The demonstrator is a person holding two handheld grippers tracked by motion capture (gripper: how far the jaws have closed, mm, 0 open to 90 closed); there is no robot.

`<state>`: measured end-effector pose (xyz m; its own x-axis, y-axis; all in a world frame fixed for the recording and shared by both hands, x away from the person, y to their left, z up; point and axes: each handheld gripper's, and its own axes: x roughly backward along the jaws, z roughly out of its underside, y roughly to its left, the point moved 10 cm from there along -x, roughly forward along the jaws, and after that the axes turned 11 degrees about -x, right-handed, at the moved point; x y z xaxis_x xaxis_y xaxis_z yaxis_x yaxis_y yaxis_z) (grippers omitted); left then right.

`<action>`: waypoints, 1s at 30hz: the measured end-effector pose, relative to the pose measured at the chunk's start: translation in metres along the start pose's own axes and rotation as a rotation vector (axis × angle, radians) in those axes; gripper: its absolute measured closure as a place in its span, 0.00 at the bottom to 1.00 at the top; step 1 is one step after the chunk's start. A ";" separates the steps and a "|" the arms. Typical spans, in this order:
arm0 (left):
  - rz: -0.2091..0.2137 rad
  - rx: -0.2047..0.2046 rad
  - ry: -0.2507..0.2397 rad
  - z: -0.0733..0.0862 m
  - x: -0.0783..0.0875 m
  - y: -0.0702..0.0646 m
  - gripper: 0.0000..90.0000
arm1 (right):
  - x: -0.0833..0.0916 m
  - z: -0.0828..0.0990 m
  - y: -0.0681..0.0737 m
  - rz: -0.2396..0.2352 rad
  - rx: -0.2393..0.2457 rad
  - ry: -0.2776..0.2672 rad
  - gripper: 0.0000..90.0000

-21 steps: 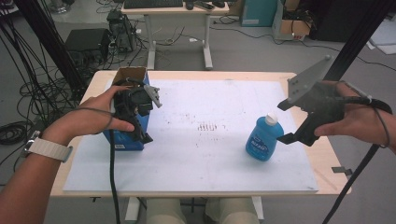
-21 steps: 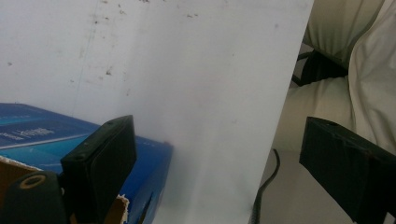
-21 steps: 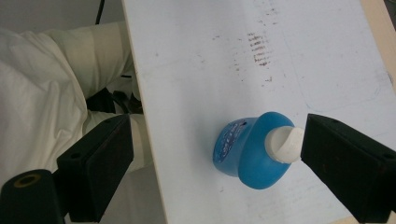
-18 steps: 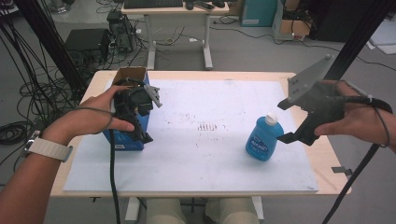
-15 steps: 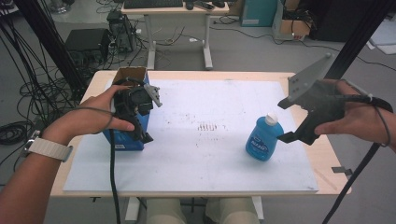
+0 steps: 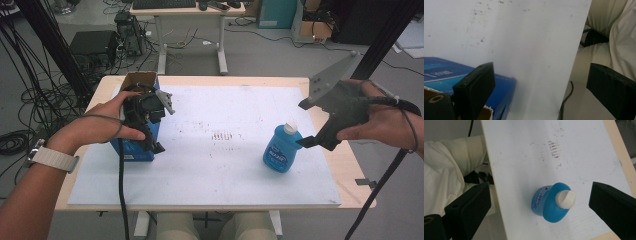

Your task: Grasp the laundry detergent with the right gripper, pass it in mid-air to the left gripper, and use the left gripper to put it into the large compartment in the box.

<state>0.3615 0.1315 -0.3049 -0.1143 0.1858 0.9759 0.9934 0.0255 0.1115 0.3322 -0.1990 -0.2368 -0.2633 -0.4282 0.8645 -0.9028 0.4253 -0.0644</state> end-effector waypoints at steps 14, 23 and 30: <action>-0.002 0.001 0.005 0.003 0.000 -0.002 0.10 | 0.007 -0.004 -0.010 0.054 -0.016 0.022 0.06; -0.008 -0.001 0.004 0.003 0.001 -0.001 0.10 | 0.011 -0.003 -0.018 0.081 -0.036 0.024 0.06; -0.014 0.003 -0.001 0.002 0.001 -0.001 0.10 | 0.013 0.001 -0.025 0.101 -0.071 0.039 0.07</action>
<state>0.3606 0.1333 -0.3047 -0.1277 0.1863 0.9741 0.9918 0.0307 0.1242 0.3507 -0.2160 -0.2245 -0.3369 -0.3498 0.8741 -0.8457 0.5206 -0.1175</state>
